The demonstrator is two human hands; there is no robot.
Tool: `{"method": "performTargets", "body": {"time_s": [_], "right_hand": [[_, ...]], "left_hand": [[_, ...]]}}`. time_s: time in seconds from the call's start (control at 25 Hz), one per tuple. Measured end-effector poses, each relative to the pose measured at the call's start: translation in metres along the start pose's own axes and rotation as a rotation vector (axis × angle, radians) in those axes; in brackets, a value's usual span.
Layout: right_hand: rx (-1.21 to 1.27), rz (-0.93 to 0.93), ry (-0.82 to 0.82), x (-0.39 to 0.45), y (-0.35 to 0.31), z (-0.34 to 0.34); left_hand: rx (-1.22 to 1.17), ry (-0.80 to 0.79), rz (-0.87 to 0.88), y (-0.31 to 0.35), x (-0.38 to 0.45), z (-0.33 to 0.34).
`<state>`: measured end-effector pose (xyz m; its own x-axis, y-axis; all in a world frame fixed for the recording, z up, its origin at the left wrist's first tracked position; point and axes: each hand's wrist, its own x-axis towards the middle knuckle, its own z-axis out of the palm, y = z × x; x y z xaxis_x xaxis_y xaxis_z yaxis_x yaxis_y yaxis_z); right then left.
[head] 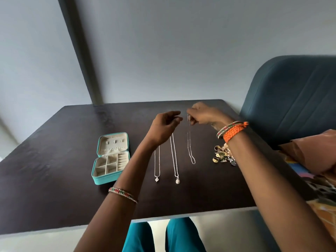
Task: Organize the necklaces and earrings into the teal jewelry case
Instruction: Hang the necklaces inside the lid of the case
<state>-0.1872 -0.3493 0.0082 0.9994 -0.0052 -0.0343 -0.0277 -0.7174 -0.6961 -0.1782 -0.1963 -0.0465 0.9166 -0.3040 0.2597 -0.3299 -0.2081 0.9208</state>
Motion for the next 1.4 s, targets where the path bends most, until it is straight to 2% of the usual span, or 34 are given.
{"method": "performTargets", "body": {"time_s": [0.08, 0.24, 0.36, 0.48, 0.56, 0.64, 0.72, 0.84, 0.96, 1.08, 1.2, 1.28, 1.32, 1.4], "right_hand": [[0.178, -0.061, -0.009, -0.030, -0.015, -0.008], [0.352, -0.175, 0.086, -0.083, -0.044, -0.023], [0.561, -0.172, 0.122, -0.105, -0.049, -0.012], [0.952, -0.166, 0.073, -0.119, -0.047, 0.006], [1.279, -0.146, -0.018, -0.122, -0.042, 0.014], [1.484, -0.110, -0.115, -0.124, -0.034, 0.023], [1.579, -0.056, -0.154, -0.129, -0.020, 0.034], [1.638, 0.083, -0.159, -0.134, -0.003, 0.057], [1.625, 0.196, -0.072, -0.132, -0.001, 0.078], [1.694, 0.210, 0.020, -0.132, -0.003, 0.083], [1.735, 0.134, 0.045, -0.135, -0.003, 0.079], [1.645, 0.011, 0.123, -0.135, -0.001, 0.077], [1.574, -0.056, 0.175, -0.135, 0.000, 0.077], [1.320, -0.170, 0.306, -0.132, 0.003, 0.082]], "left_hand": [[-0.063, -0.016, 0.034, 0.026, -0.016, 0.003], [-0.301, -0.028, 0.062, 0.074, -0.051, -0.001], [-0.330, -0.043, 0.097, 0.087, -0.073, -0.010], [-0.420, -0.007, 0.051, 0.091, -0.092, -0.020], [-0.575, 0.044, 0.001, 0.090, -0.106, -0.029], [-0.788, 0.091, -0.015, 0.079, -0.124, -0.042], [-1.019, 0.137, 0.013, 0.065, -0.144, -0.058], [-1.211, 0.255, 0.020, 0.043, -0.164, -0.071], [-1.397, 0.335, 0.019, 0.031, -0.165, -0.067], [-1.516, 0.438, 0.018, 0.026, -0.162, -0.063], [-1.437, 0.491, -0.013, 0.021, -0.158, -0.066], [-1.105, 0.437, -0.194, 0.019, -0.156, -0.065], [-0.830, 0.342, -0.295, 0.019, -0.157, -0.063], [-0.285, -0.013, -0.389, 0.023, -0.165, -0.057]]}}
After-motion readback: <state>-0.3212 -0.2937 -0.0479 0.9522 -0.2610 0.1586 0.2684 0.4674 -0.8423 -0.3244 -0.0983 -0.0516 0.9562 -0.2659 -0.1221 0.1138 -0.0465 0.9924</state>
